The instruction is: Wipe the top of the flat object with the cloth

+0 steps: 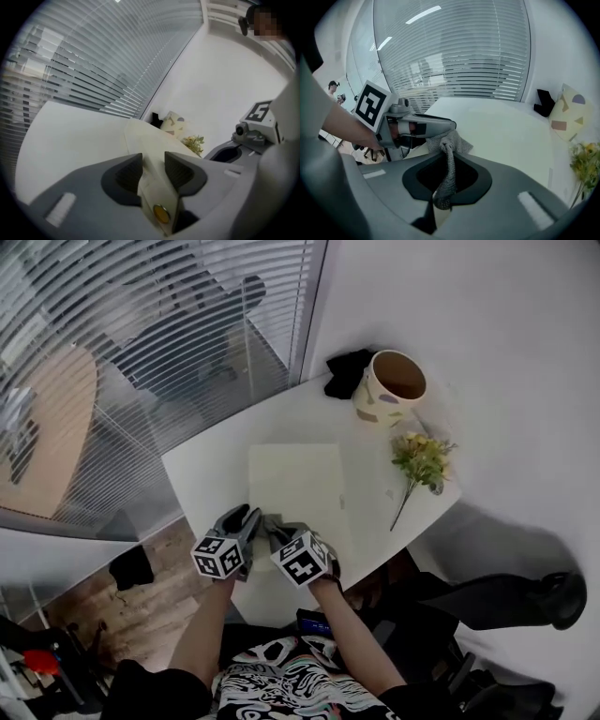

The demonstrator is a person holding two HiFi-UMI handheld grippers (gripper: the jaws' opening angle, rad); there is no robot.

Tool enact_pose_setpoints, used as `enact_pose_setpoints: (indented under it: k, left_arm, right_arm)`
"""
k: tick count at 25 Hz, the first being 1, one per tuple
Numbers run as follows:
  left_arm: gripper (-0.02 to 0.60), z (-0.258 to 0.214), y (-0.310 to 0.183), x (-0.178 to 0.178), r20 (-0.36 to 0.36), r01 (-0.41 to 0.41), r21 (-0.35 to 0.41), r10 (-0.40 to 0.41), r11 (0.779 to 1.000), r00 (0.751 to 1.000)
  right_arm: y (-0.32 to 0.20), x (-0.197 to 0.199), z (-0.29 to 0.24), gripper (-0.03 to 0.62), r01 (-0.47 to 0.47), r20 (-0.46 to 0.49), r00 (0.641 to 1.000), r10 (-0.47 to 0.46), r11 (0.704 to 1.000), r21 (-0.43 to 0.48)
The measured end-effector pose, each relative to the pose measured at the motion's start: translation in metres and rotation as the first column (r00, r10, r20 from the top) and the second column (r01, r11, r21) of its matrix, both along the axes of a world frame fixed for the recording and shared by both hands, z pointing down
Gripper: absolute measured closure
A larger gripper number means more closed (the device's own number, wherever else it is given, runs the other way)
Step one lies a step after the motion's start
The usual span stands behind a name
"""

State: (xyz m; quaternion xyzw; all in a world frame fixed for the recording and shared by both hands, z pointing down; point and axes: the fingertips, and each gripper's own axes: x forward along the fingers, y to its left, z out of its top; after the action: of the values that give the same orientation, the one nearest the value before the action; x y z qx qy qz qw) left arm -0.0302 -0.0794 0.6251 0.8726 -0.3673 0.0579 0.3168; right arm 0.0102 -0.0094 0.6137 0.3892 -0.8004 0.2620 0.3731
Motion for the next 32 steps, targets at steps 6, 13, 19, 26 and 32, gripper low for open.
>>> enact_pose_setpoints:
  k: [6,13,19,26,32]
  left_arm:
    - [0.379,0.000,0.003,-0.003,-0.009,0.004,-0.007,-0.004,1.000,1.000]
    - [0.383,0.000,0.003,0.000,-0.004,-0.002,0.000,0.002,1.000,1.000]
    - [0.387,0.000,0.005,-0.001,-0.001,0.007,0.001,-0.007,1.000,1.000]
    - [0.388,0.001,0.003,0.004,0.005,-0.003,0.014,0.002,1.000,1.000]
    - [0.391,-0.001,0.007,-0.001,-0.012,-0.012,0.001,0.012,1.000,1.000]
  right_arm:
    - [-0.010,0.003,0.000,0.574,0.023,-0.052,0.998,-0.022,1.000,0.016]
    - [-0.025,0.010,0.000,0.574,0.002,-0.069,0.998,-0.001,1.000,0.018]
    - [-0.031,0.009,0.001,0.574,-0.004,-0.090,0.996,0.006,1.000,0.023]
    - [-0.041,0.014,0.003,0.574,-0.002,-0.095,0.996,0.005,0.999,0.033]
    - [-0.041,0.010,0.001,0.574,0.010,-0.096,0.995,-0.006,0.999,0.033]
